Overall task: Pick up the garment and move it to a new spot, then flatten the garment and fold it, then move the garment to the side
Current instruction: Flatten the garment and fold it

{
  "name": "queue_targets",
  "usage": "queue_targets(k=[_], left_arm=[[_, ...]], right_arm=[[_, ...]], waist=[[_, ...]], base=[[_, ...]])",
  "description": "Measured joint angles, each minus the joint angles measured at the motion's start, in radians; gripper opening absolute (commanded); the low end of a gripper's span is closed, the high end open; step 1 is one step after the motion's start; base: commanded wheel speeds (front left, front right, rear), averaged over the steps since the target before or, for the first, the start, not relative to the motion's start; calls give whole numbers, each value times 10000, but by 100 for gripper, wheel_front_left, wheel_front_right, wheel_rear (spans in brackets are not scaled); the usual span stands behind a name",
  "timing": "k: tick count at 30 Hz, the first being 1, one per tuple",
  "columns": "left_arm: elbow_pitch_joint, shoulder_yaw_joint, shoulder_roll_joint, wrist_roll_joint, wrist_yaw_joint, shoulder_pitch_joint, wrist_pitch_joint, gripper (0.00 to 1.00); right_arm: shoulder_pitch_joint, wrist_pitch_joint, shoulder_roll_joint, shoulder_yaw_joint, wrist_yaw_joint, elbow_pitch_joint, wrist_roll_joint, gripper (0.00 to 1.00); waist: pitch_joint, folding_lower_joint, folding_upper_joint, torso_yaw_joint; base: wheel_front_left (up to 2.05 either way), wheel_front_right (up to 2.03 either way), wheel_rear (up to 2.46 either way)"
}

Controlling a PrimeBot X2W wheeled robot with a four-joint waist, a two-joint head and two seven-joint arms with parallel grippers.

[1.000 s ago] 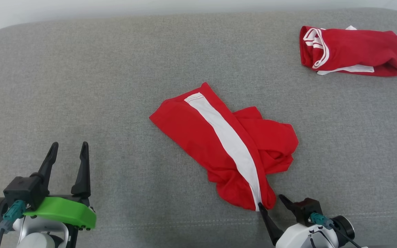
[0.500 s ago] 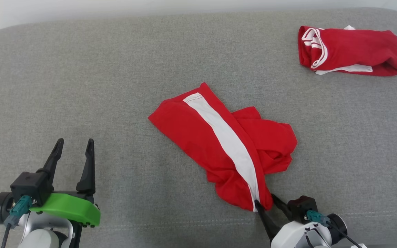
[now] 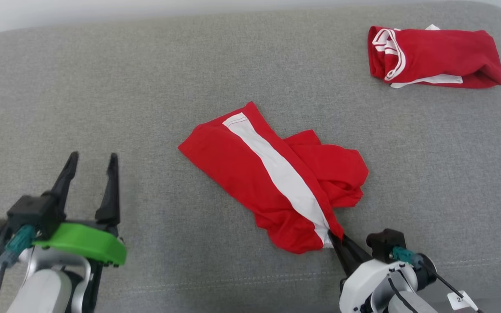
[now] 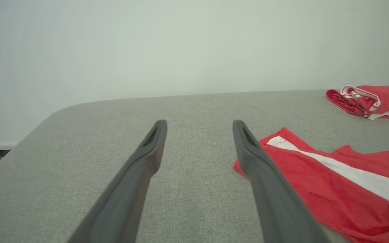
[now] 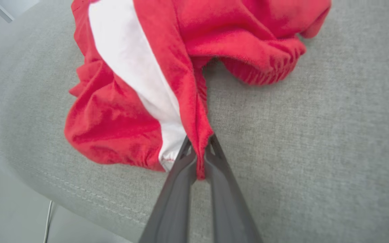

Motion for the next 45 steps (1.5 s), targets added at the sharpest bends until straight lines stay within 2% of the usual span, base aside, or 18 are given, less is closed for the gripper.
queue_targets(k=[3,8,11,19,25,37,45], left_arm=[[-35,-430,17,-75,-384,-523,428,100],[176,-1041,44,-90,-708,-1304,1356,100],[405,-1218,-54,-102,-723,-1653,1772,100],[1409,-1797,-1028,-560,-725,-3481,3678,100],[2713,-2082,-1151,-330,-677,-4677,4911,100],[4286,-1985,-1108,-280,-711,-5798,5440,100],[4995,-2102,-1208,-278,-1047,-6243,5379,100]], right_arm=[[-293,-6,-2,27,0,-31,-21,0],[-638,-75,-2,100,6,-44,-115,0],[-729,-86,-6,130,10,-50,-127,0],[-1109,-174,-6,451,117,-69,-278,0],[-1486,-190,19,763,267,-71,-351,0],[-1994,-408,228,1039,360,-134,-362,0],[-2197,-631,326,1124,385,-171,-311,0]], waist=[[135,0,0,-71],[390,0,0,-247],[500,0,0,-322],[974,0,0,-674],[1390,0,0,-1149],[2119,0,0,-2008],[2517,0,0,-2359]], base=[[0,0,0],[0,0,0],[0,0,0],[0,0,0],[0,0,0],[0,0,0],[0,0,0]])
